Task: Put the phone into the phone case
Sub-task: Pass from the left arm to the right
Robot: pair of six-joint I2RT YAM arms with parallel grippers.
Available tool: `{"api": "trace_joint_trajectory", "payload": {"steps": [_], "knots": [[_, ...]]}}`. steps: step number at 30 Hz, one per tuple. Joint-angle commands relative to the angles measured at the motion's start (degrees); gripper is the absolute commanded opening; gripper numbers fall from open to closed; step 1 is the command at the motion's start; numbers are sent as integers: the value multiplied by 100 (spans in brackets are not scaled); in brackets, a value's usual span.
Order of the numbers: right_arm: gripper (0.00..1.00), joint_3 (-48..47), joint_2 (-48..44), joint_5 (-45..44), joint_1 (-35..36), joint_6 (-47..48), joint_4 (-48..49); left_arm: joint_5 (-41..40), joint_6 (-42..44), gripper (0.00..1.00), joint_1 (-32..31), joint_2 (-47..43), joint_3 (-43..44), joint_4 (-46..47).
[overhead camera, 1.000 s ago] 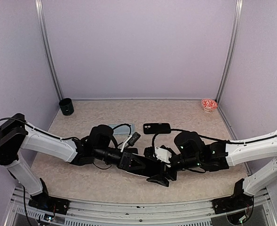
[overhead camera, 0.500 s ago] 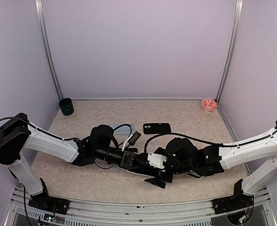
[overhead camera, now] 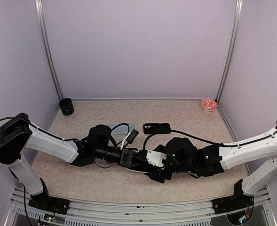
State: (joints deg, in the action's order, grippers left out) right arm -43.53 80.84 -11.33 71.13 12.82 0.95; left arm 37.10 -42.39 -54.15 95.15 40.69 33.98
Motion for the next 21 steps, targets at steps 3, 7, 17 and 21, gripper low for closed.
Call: {"api": "trace_joint_trajectory", "payload": {"steps": [3,7,17,21], "knots": [[83,4,-69,-249,239,121,200,65,-74,0,36,-4,-74,518],[75,26,-68,-241,319,192,204,75,-146,0,50,49,-127,664],[69,271,-347,-339,346,-10,517,40,-320,31,187,-49,-461,1149],[68,513,-576,-485,327,-77,761,-168,-269,51,306,-328,-642,1184]]}}
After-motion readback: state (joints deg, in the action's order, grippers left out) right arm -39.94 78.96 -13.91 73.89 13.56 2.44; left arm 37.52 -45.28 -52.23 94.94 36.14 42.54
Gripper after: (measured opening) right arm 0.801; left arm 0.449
